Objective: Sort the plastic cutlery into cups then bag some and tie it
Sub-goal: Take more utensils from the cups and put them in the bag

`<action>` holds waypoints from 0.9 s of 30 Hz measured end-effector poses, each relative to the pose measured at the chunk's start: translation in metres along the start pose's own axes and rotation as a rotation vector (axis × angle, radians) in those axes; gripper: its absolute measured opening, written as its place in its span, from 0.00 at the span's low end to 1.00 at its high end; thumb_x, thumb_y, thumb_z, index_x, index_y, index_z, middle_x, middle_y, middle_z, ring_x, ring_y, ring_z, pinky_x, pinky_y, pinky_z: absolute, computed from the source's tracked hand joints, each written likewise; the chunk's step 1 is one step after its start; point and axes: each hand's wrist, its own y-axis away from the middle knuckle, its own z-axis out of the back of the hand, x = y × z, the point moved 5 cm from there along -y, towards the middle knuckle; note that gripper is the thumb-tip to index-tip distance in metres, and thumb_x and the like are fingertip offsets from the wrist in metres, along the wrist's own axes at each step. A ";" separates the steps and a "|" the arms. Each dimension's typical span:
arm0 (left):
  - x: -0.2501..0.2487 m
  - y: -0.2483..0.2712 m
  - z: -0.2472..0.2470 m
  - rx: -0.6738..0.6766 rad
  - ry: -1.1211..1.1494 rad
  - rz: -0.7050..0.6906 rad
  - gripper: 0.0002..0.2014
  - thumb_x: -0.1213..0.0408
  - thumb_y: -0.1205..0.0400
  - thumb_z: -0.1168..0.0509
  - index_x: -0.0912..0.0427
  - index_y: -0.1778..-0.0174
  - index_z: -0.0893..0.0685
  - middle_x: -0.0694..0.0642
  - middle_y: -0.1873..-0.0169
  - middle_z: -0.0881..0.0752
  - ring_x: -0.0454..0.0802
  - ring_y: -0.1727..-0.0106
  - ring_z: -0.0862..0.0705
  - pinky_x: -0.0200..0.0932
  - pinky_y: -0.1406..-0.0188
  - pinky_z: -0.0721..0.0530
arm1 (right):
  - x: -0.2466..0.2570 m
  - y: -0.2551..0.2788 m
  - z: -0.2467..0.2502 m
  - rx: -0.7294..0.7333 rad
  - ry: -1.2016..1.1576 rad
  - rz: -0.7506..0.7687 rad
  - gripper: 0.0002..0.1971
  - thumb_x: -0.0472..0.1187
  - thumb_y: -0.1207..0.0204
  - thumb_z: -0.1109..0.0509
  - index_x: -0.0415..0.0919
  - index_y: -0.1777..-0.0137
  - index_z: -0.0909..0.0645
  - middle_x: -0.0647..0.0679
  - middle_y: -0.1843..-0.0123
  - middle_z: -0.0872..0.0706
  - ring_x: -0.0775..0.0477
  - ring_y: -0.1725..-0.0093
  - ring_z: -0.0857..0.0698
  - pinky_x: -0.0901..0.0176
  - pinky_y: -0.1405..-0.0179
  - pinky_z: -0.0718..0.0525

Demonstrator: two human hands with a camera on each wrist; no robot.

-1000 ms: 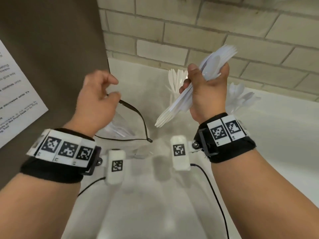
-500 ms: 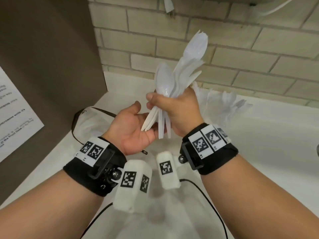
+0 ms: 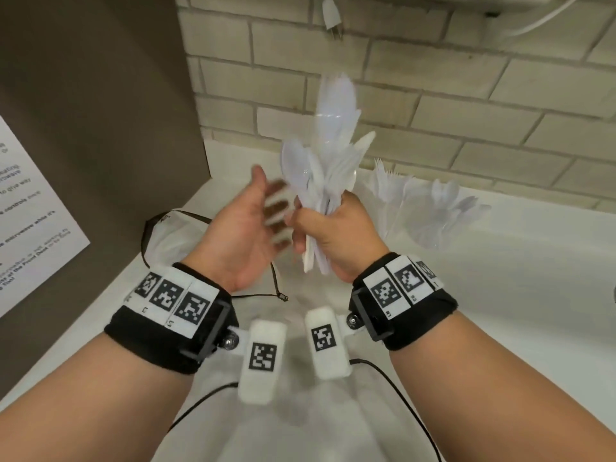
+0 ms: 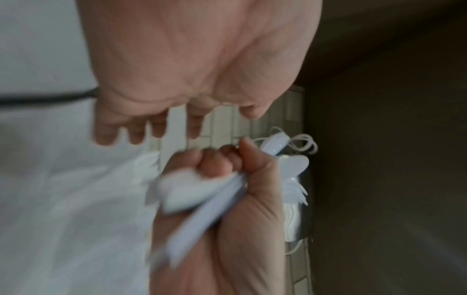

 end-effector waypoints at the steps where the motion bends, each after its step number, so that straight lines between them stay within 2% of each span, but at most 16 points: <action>1: -0.015 0.000 0.001 -0.033 -0.014 -0.142 0.24 0.41 0.16 0.50 0.53 0.36 0.21 0.53 0.52 0.16 0.49 0.55 0.15 0.49 0.49 0.18 | -0.005 0.003 -0.002 0.064 0.036 -0.024 0.11 0.24 0.35 0.30 0.39 0.70 0.22 0.48 0.80 0.21 0.46 0.81 0.23 0.54 0.73 0.20; 3: -0.041 0.001 0.001 -0.057 -0.063 -0.352 0.18 0.45 0.17 0.46 0.44 0.33 0.23 0.50 0.40 0.19 0.47 0.43 0.15 0.48 0.41 0.16 | -0.019 0.014 -0.007 0.195 0.117 -0.111 0.10 0.23 0.37 0.30 0.38 0.71 0.22 0.46 0.80 0.22 0.45 0.81 0.24 0.54 0.73 0.19; 5: -0.055 0.001 -0.004 -0.045 -0.244 -0.448 0.18 0.47 0.17 0.45 0.39 0.32 0.24 0.47 0.31 0.23 0.46 0.36 0.17 0.48 0.34 0.20 | -0.033 0.024 -0.013 0.304 0.162 -0.207 0.11 0.20 0.33 0.32 0.35 0.70 0.22 0.45 0.77 0.22 0.47 0.81 0.24 0.56 0.74 0.19; 7: -0.056 0.003 -0.009 -0.057 -0.410 -0.461 0.15 0.51 0.15 0.45 0.45 0.35 0.20 0.45 0.32 0.19 0.46 0.35 0.16 0.49 0.32 0.21 | -0.042 0.029 -0.018 0.371 0.143 -0.266 0.11 0.20 0.32 0.32 0.35 0.68 0.23 0.46 0.77 0.22 0.49 0.82 0.24 0.54 0.73 0.19; 9: -0.049 0.004 -0.011 -0.064 -0.580 -0.424 0.16 0.55 0.12 0.47 0.53 0.40 0.15 0.46 0.38 0.14 0.43 0.37 0.16 0.47 0.31 0.22 | -0.045 0.029 -0.018 0.394 0.113 -0.279 0.07 0.23 0.34 0.30 0.34 0.67 0.22 0.44 0.76 0.21 0.49 0.82 0.23 0.52 0.70 0.19; 11: -0.043 0.004 -0.010 -0.032 -0.755 -0.348 0.19 0.52 0.12 0.49 0.52 0.40 0.14 0.43 0.40 0.13 0.37 0.36 0.18 0.40 0.32 0.26 | -0.044 0.029 -0.016 0.406 0.097 -0.278 0.06 0.24 0.34 0.30 0.33 0.67 0.22 0.40 0.76 0.21 0.47 0.82 0.23 0.49 0.68 0.19; 12: -0.041 0.004 -0.006 -0.014 -0.735 -0.319 0.21 0.47 0.13 0.51 0.49 0.38 0.14 0.42 0.38 0.15 0.36 0.34 0.19 0.41 0.32 0.27 | -0.044 0.029 -0.015 0.399 0.093 -0.280 0.07 0.23 0.33 0.30 0.33 0.68 0.22 0.40 0.78 0.22 0.46 0.82 0.23 0.48 0.67 0.19; 14: -0.038 0.002 0.006 0.003 -0.468 -0.270 0.29 0.34 0.21 0.49 0.44 0.30 0.22 0.45 0.29 0.21 0.40 0.29 0.23 0.49 0.29 0.27 | -0.041 0.026 -0.010 0.347 0.057 -0.274 0.07 0.24 0.36 0.31 0.34 0.69 0.23 0.43 0.80 0.23 0.47 0.83 0.24 0.49 0.68 0.20; 16: -0.034 -0.001 0.021 -0.002 -0.233 -0.238 0.49 0.25 0.36 0.37 0.51 0.23 0.32 0.50 0.26 0.26 0.48 0.28 0.25 0.55 0.27 0.28 | -0.036 0.020 -0.005 0.260 -0.038 -0.249 0.05 0.26 0.39 0.32 0.34 0.70 0.24 0.47 0.82 0.24 0.47 0.83 0.25 0.51 0.69 0.20; 17: -0.027 -0.001 0.024 0.048 -0.222 -0.196 0.55 0.27 0.41 0.30 0.58 0.23 0.32 0.55 0.28 0.24 0.51 0.30 0.23 0.58 0.27 0.29 | -0.033 0.018 -0.003 0.230 -0.092 -0.232 0.06 0.25 0.39 0.33 0.35 0.70 0.24 0.47 0.81 0.25 0.48 0.83 0.25 0.52 0.69 0.20; 18: -0.017 0.001 0.021 0.129 -0.289 -0.144 0.53 0.32 0.41 0.25 0.64 0.27 0.28 0.62 0.34 0.20 0.55 0.36 0.19 0.60 0.29 0.27 | -0.030 0.016 -0.001 0.221 -0.128 -0.218 0.06 0.25 0.39 0.34 0.36 0.70 0.22 0.47 0.80 0.24 0.48 0.83 0.25 0.53 0.71 0.20; 20: 0.003 0.011 0.004 0.297 -0.525 -0.046 0.40 0.40 0.34 0.24 0.70 0.38 0.20 0.72 0.51 0.15 0.61 0.54 0.15 0.56 0.48 0.17 | -0.028 0.014 -0.005 0.277 -0.112 -0.199 0.09 0.24 0.38 0.35 0.36 0.63 0.19 0.48 0.77 0.21 0.48 0.81 0.23 0.56 0.74 0.18; 22: 0.013 0.013 -0.005 0.290 -0.585 -0.017 0.31 0.48 0.32 0.23 0.68 0.42 0.18 0.68 0.58 0.12 0.63 0.67 0.16 0.48 0.69 0.17 | -0.029 0.016 -0.016 0.363 0.004 -0.160 0.13 0.25 0.38 0.33 0.37 0.55 0.17 0.41 0.72 0.17 0.44 0.76 0.20 0.58 0.75 0.18; 23: 0.013 0.013 -0.007 0.228 -0.554 -0.007 0.25 0.53 0.31 0.23 0.64 0.43 0.17 0.62 0.58 0.11 0.64 0.70 0.17 0.45 0.74 0.17 | -0.029 0.018 -0.021 0.382 0.046 -0.139 0.15 0.25 0.38 0.33 0.37 0.51 0.17 0.33 0.67 0.16 0.40 0.73 0.19 0.59 0.74 0.18; 25: 0.011 0.011 -0.010 0.149 -0.491 -0.025 0.15 0.63 0.28 0.25 0.60 0.47 0.15 0.56 0.54 0.09 0.68 0.62 0.13 0.51 0.69 0.14 | -0.032 0.020 -0.027 0.399 0.033 -0.153 0.21 0.23 0.37 0.31 0.34 0.42 0.19 0.27 0.60 0.16 0.40 0.69 0.16 0.57 0.72 0.14; 27: 0.006 0.010 -0.009 0.087 -0.404 -0.047 0.05 0.68 0.25 0.29 0.60 0.54 0.13 0.56 0.52 0.08 0.56 0.50 0.10 0.51 0.57 0.12 | -0.032 0.023 -0.029 0.441 0.010 -0.177 0.19 0.18 0.33 0.30 0.32 0.43 0.20 0.38 0.61 0.16 0.46 0.67 0.14 0.53 0.67 0.11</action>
